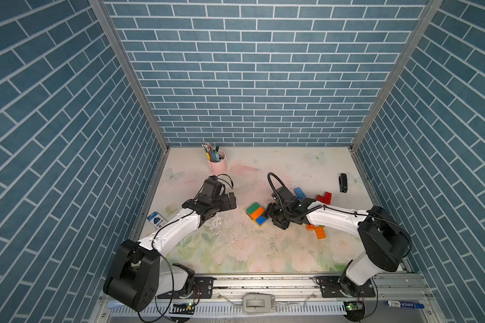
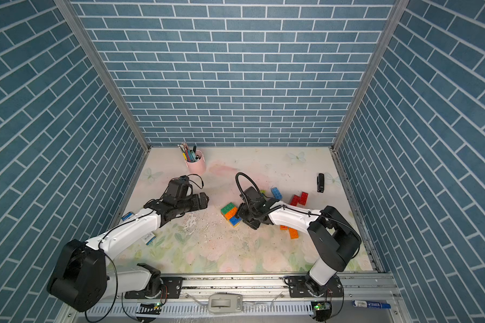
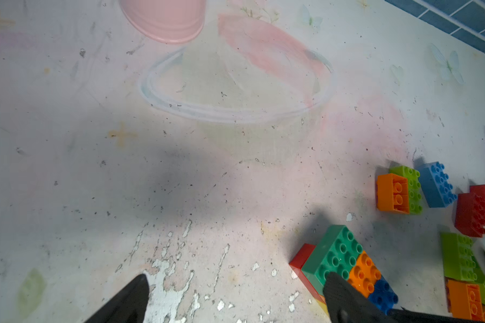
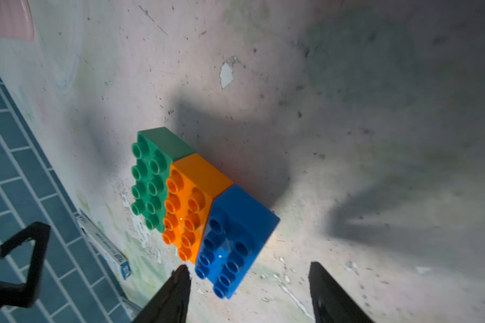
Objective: Assemble a rectangle with lego
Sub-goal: Move the lego brick at the center of the board.
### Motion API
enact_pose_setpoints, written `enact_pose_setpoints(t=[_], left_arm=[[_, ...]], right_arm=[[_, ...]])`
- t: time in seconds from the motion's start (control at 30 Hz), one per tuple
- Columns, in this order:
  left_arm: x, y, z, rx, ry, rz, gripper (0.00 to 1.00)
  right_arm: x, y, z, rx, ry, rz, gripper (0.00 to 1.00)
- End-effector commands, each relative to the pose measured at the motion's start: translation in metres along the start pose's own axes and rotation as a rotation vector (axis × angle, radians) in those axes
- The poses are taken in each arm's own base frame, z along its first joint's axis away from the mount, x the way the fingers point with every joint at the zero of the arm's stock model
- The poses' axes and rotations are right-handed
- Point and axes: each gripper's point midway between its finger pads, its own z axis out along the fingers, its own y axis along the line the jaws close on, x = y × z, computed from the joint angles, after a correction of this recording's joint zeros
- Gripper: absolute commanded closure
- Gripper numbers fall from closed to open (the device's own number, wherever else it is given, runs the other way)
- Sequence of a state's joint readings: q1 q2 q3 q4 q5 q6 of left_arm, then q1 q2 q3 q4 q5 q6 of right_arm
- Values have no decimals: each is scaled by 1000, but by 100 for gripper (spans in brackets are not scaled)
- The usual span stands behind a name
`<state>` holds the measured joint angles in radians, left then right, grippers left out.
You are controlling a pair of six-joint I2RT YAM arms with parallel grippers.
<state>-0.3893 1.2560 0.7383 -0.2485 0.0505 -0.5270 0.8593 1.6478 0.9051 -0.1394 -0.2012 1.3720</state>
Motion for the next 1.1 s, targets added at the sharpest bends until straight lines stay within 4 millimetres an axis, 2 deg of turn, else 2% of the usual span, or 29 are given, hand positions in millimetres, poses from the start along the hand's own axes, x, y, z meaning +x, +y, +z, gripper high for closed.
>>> enact_pose_setpoints(t=[0.0, 0.17, 0.33, 0.63, 0.93, 1.07], left_arm=[[0, 12, -14, -40, 0, -8, 1], [1, 20, -23, -51, -11, -24, 1], [1, 23, -26, -51, -13, -23, 1], [-2, 26, -38, -48, -19, -29, 1], [-2, 30, -51, -58, -30, -28, 1], [-1, 33, -54, -67, -31, -30, 1]], right_arm=[[4, 27, 12, -112, 33, 137, 33], [9, 32, 19, -93, 57, 135, 33], [5, 40, 26, -86, 69, 120, 34], [-21, 53, 37, -16, 62, 5, 35], [-30, 88, 61, -40, 126, -97, 36], [-38, 96, 70, -19, 113, -155, 36]])
